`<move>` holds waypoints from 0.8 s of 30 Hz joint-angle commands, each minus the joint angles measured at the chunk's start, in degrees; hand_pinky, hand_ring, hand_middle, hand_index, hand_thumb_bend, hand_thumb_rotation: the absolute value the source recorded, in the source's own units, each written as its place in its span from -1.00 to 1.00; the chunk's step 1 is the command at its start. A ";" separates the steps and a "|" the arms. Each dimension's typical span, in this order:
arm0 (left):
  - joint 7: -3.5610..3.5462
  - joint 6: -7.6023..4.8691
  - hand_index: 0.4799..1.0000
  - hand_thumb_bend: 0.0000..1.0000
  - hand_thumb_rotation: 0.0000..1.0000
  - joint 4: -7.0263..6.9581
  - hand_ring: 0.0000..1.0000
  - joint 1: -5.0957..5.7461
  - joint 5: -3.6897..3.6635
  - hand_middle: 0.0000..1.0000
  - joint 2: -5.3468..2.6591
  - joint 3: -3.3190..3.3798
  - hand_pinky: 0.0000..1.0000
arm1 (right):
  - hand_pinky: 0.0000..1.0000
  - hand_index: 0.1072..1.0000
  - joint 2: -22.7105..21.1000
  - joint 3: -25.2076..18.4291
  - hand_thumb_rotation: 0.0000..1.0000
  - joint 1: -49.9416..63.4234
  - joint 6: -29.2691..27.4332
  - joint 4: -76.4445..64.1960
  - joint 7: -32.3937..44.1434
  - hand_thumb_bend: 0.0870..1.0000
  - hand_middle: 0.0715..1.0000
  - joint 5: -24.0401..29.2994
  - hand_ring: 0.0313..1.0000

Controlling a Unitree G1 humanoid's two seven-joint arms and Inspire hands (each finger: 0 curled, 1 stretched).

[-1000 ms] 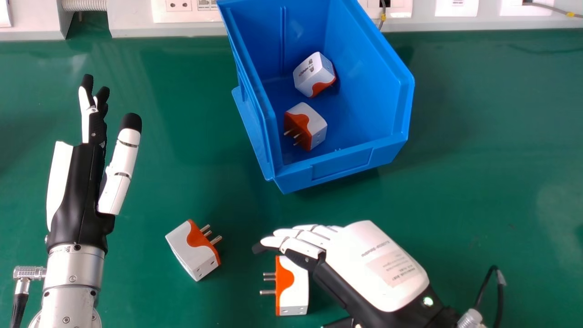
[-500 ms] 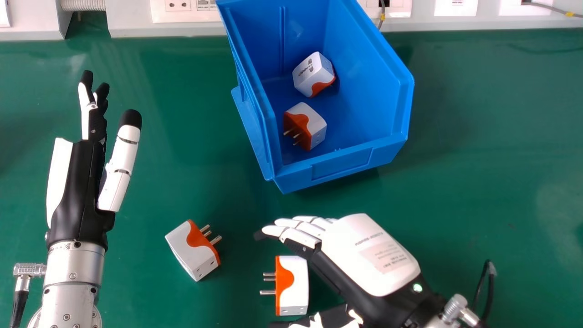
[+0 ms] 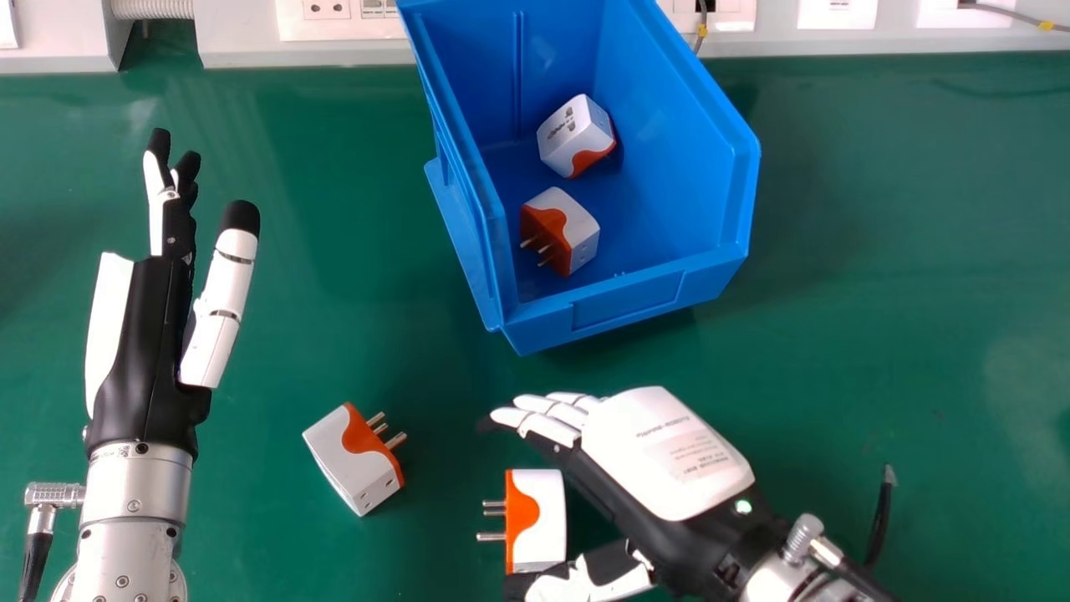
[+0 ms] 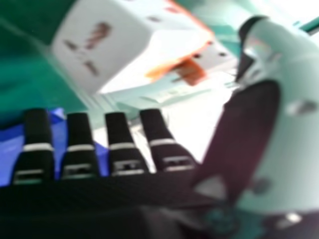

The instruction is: Pick all objects and put in blue box

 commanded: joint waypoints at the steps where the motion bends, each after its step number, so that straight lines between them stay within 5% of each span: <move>1: 0.25 -0.26 0.99 -0.12 1.00 -1.62 1.00 -0.40 -0.18 1.00 0.24 0.36 0.99 | 0.51 0.65 0.34 0.42 -0.11 -1.10 0.57 0.16 -0.29 -0.25 0.73 -0.03 0.70; 24: 0.19 1.39 0.99 -0.14 1.00 -3.32 1.00 -0.32 0.14 1.00 0.25 0.29 0.99 | 0.56 0.69 -0.25 5.22 -0.25 -5.37 3.24 6.82 2.11 -0.23 0.77 0.00 0.74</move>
